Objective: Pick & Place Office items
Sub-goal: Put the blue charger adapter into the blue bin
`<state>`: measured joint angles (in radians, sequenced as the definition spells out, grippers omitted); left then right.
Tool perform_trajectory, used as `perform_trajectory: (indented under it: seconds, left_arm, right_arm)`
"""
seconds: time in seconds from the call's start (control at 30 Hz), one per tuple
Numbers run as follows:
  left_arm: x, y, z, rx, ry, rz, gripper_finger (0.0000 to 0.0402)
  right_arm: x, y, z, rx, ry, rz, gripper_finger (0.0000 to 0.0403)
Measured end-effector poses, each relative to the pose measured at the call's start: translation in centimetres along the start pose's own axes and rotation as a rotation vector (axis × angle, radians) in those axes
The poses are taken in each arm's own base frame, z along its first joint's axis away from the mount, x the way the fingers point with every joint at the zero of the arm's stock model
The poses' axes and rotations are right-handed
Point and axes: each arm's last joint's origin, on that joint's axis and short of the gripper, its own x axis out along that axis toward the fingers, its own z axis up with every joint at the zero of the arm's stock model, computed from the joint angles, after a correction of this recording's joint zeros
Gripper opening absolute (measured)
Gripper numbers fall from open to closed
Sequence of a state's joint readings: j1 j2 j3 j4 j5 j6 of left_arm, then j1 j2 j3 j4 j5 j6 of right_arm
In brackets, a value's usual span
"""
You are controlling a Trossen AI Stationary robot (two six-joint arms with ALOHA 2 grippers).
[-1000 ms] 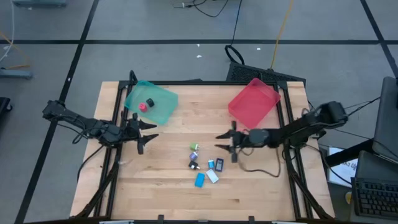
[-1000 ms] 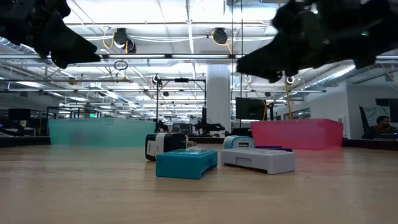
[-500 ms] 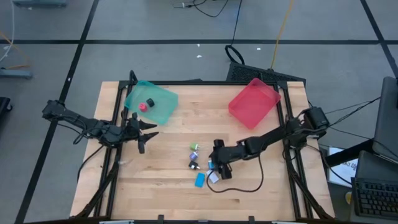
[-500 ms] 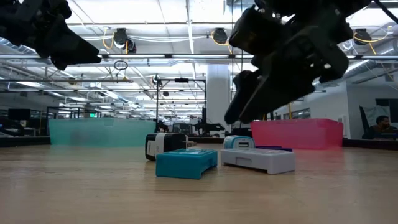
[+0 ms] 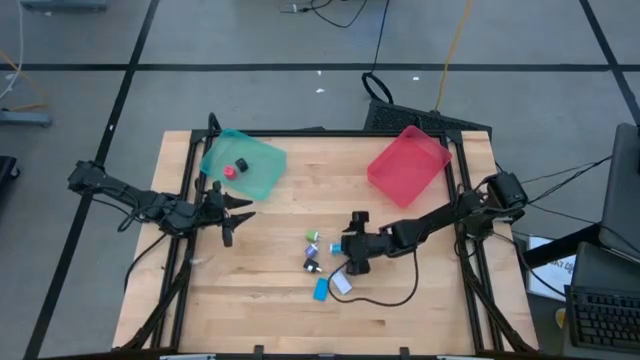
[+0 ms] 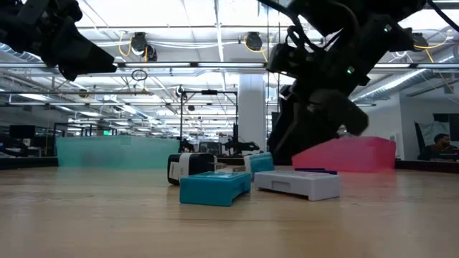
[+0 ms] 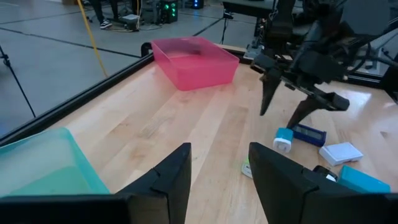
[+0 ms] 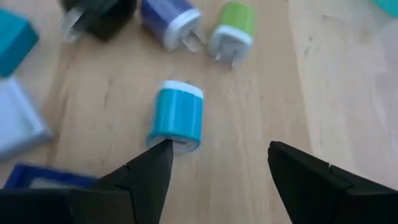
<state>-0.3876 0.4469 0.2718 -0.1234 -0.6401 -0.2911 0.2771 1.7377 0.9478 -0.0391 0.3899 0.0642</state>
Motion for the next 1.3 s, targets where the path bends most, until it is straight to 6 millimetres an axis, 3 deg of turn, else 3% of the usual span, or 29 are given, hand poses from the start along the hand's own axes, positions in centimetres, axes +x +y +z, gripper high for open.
perform_trajectory:
  seconds: [0.17,0.3,0.63,0.83,0.97,1.3]
  left_arm:
    - [0.0,0.0,0.0,0.000,0.001,-0.001,0.0181]
    - [0.0,0.0,0.0,0.000,0.000,-0.002,0.0193]
    - [0.0,0.0,0.0,-0.002,-0.001,-0.002,0.0212]
    - [0.0,0.0,0.0,-0.002,0.000,-0.003,0.0205]
    - [0.0,0.0,0.0,-0.002,-0.003,0.005,0.0195]
    - [0.0,0.1,0.0,-0.007,-0.010,0.032,0.0171]
  right_arm:
    - [-0.5,-0.2,0.7,0.132,-0.036,0.141,0.0251]
    - [0.0,0.1,0.8,0.135,-0.054,0.214,0.0251]
    - [1.9,-1.1,1.0,0.136,-0.108,0.198,0.0251]
    - [2.2,-2.0,1.3,0.165,-0.136,0.210,0.0251]
    - [2.6,-1.6,1.7,0.153,-0.195,0.287,0.0251]
    - [3.7,-1.1,0.8,0.111,-0.154,0.255,0.0244]
